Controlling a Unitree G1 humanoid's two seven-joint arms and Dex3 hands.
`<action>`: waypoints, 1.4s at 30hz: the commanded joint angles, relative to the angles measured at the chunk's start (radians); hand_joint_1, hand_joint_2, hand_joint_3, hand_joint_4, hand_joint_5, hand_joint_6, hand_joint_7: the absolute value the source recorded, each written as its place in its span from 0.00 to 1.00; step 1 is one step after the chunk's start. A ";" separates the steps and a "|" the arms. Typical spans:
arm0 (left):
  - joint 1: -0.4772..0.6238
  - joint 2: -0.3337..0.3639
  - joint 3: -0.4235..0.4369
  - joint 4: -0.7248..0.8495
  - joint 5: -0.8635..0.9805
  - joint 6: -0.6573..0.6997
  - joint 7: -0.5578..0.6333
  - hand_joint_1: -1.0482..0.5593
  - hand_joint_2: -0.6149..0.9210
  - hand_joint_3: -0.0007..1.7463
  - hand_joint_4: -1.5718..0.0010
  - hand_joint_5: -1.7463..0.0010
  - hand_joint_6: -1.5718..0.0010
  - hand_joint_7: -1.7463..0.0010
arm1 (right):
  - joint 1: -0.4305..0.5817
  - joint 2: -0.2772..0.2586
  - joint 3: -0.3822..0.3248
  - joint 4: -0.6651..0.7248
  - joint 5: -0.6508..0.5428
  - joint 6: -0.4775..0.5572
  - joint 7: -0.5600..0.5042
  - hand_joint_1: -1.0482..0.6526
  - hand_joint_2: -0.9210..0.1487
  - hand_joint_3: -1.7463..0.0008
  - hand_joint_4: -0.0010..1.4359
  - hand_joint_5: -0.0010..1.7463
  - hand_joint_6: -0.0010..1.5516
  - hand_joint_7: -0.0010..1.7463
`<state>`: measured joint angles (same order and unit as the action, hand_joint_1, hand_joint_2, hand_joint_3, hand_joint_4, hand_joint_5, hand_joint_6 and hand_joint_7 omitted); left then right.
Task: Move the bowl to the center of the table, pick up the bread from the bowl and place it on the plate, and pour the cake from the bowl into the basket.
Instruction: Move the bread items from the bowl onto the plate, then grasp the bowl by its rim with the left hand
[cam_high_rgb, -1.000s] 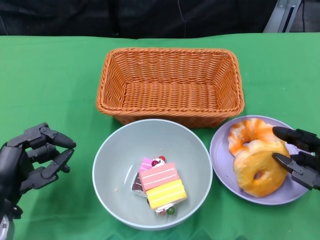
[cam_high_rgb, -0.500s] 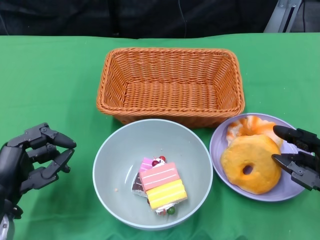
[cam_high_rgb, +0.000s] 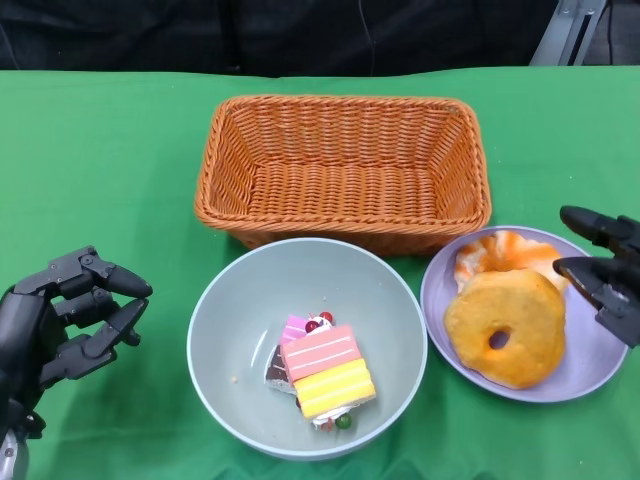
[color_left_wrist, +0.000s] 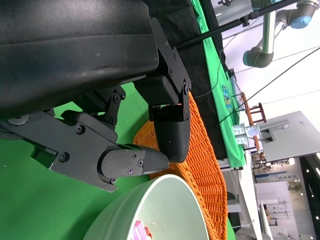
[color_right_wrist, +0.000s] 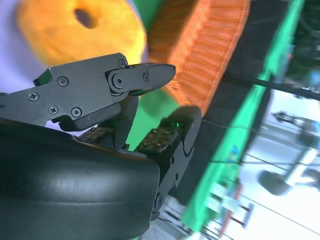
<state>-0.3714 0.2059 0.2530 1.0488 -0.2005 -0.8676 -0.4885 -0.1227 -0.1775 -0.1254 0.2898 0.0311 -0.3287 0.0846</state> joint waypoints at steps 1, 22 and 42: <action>0.007 0.021 0.006 0.007 0.002 -0.006 0.007 0.48 0.94 0.29 0.50 0.11 0.46 0.33 | 0.026 0.018 -0.033 -0.046 0.069 -0.050 0.018 0.51 0.00 0.86 0.45 0.62 0.62 0.11; 0.016 0.035 0.009 0.012 -0.004 -0.018 -0.022 0.49 0.96 0.28 0.50 0.10 0.47 0.34 | 0.051 0.032 -0.023 0.048 -0.006 -0.443 0.020 0.61 0.17 0.59 0.50 0.86 0.46 0.70; 0.029 0.042 0.022 0.023 -0.015 -0.030 -0.048 0.48 0.97 0.25 0.48 0.12 0.46 0.35 | 0.079 0.087 0.010 -0.054 0.229 -0.461 0.134 0.62 0.21 0.47 0.48 0.91 0.44 0.75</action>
<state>-0.3491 0.2266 0.2694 1.0665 -0.2058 -0.8888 -0.5259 -0.0565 -0.0884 -0.1087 0.2598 0.2333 -0.8009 0.2110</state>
